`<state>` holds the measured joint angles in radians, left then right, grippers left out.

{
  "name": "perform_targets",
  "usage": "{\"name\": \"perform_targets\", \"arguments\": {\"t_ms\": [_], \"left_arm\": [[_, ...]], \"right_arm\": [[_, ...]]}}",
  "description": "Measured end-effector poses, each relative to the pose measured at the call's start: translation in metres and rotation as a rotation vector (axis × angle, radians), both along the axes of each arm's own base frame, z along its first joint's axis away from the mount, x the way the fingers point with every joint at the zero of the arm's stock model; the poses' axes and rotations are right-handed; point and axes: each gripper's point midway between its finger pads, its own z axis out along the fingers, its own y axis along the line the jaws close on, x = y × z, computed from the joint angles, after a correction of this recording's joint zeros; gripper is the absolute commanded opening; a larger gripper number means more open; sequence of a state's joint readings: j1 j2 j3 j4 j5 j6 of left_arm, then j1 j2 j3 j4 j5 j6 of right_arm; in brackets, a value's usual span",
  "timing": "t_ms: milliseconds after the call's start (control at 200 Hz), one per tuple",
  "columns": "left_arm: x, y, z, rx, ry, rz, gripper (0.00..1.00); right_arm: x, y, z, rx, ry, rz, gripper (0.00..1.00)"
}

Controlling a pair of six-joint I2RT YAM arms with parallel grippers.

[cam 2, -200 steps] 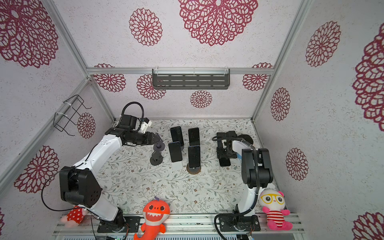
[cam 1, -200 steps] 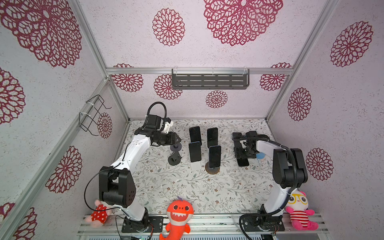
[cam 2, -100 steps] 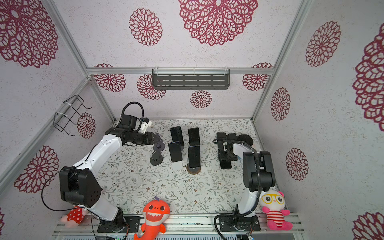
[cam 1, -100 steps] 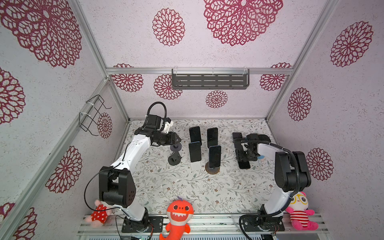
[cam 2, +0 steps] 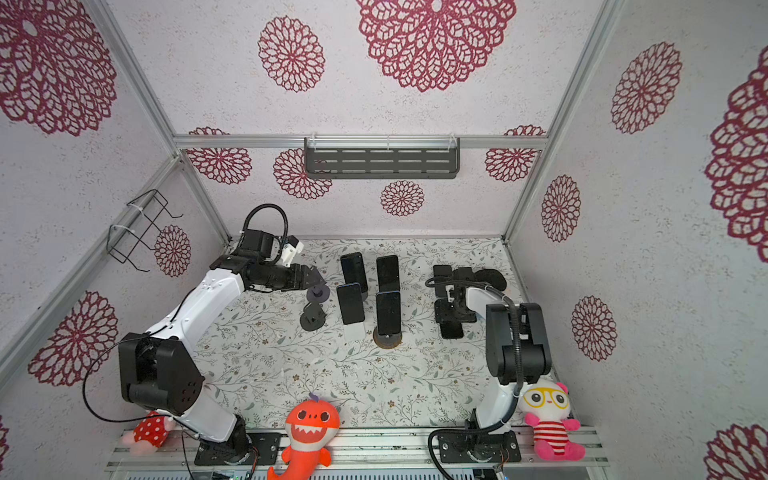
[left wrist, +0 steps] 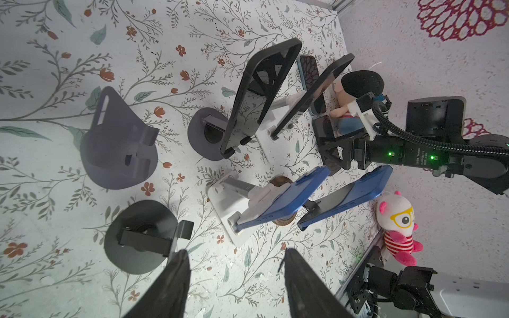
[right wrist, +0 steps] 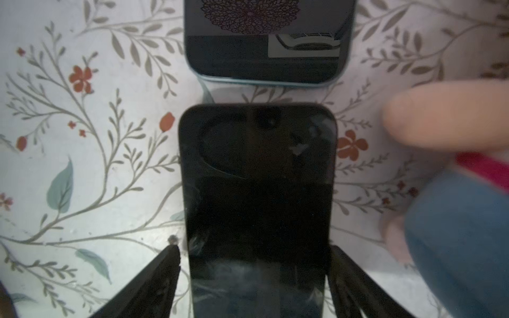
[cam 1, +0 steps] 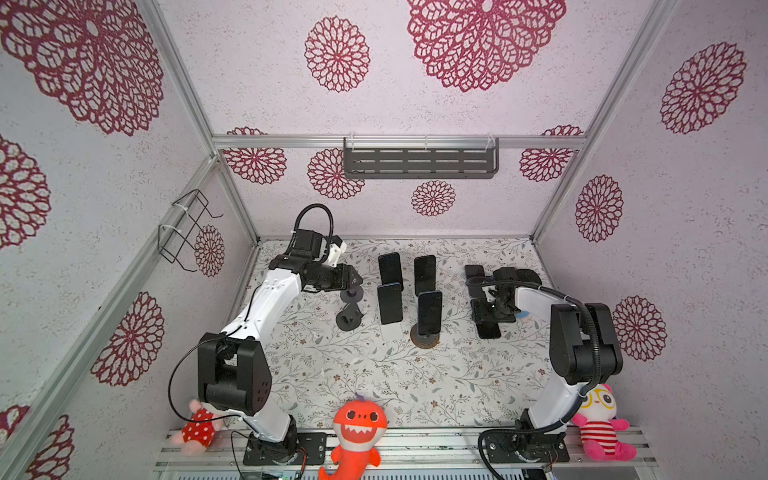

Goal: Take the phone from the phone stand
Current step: 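Open the right gripper and raise it off the placed phone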

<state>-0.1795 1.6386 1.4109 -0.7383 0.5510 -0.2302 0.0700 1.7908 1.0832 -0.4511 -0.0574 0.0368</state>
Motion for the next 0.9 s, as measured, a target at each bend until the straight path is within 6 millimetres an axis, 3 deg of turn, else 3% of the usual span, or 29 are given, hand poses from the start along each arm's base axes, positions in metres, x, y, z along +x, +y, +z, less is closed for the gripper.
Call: {"name": "perform_targets", "arguments": {"t_ms": [280, 480, 535, 605, 896], "left_arm": [[0.0, -0.001, 0.001, -0.003, -0.003, -0.007, 0.6], [-0.002, -0.004, 0.002, -0.016, -0.009, -0.031, 0.6], [-0.003, -0.005, 0.003, -0.02, -0.011, -0.038, 0.6], [-0.003, -0.005, 0.003, -0.02, -0.017, -0.048, 0.61], [-0.009, -0.015, 0.011, -0.021, -0.072, -0.128, 0.63]], "right_arm": [[-0.01, -0.001, 0.007, -0.001, 0.035, -0.005, 0.89], [-0.007, 0.005, 0.066, 0.044, -0.11, -0.009, 0.91], [-0.006, 0.008, 0.084, 0.068, -0.157, -0.012, 0.98], [-0.007, 0.01, 0.103, 0.093, -0.208, -0.017, 0.99], [-0.024, 0.02, 0.149, 0.182, -0.331, -0.03, 0.99]]}}
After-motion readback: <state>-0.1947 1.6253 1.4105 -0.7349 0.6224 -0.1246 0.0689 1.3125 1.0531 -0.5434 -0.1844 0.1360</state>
